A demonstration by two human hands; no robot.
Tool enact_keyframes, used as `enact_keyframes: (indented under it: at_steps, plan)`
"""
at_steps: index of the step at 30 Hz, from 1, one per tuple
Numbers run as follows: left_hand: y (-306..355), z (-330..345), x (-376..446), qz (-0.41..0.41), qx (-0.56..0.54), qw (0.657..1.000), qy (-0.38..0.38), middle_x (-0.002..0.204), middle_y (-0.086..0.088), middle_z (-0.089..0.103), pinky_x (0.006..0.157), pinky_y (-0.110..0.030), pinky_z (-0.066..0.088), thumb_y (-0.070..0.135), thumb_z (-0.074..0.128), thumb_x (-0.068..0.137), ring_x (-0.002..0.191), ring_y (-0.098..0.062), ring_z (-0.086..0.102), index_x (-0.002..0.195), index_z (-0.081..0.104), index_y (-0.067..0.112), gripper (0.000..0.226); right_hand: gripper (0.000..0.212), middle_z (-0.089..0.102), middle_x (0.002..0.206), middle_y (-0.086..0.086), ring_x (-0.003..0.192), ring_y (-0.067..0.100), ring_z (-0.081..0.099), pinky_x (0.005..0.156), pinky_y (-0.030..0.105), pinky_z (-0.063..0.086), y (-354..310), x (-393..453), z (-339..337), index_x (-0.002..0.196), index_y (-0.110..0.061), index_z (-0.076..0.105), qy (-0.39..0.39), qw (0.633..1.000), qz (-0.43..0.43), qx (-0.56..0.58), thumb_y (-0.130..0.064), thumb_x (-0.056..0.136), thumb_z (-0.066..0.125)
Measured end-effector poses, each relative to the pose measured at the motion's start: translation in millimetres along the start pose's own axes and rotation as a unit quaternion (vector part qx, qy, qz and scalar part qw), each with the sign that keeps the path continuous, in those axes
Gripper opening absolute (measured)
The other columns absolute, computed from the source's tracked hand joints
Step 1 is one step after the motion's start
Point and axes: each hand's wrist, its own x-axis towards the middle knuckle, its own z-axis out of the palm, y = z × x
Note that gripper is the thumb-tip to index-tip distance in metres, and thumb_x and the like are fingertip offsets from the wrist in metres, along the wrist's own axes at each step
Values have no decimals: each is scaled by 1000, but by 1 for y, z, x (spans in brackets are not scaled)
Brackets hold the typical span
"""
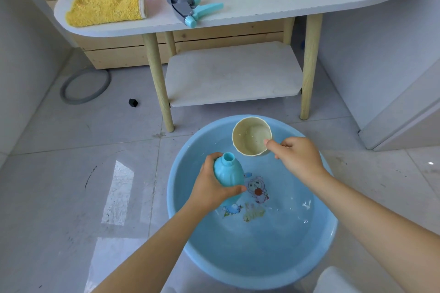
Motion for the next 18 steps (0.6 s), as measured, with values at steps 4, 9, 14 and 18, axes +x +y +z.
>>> enact_keyframes:
  at_steps: [4,9,14,18]
  plan:
    - [4,3,0,13,2,1000,-3,117,13,47,76,-24,49,30,88,60,103,-12,52,119,33,40,82,57,28,46,1,49,17,28,52,30,26,-11,-6,0,47,-11,34,45,997,-67,2,-47,74,69]
    - [5,5,0,13,-1,1000,-5,120,12,47,80,-27,51,31,89,59,105,-12,52,120,33,42,84,61,24,39,0,47,18,23,61,30,29,-12,-12,2,44,-14,27,91,980,-178,-10,-50,70,70]
    - [7,5,0,17,0,1000,-6,120,12,47,77,-23,48,31,89,60,104,-11,51,121,32,41,84,51,28,35,-9,47,12,33,72,30,28,-16,-13,4,42,-28,26,138,960,-237,-63,-61,67,56]
    - [7,4,1,14,-3,1000,-7,120,10,48,80,-27,51,32,89,59,104,-13,53,119,31,42,84,48,32,39,-13,52,16,39,72,25,22,-16,-11,6,44,-24,38,168,945,-263,-98,-65,68,47]
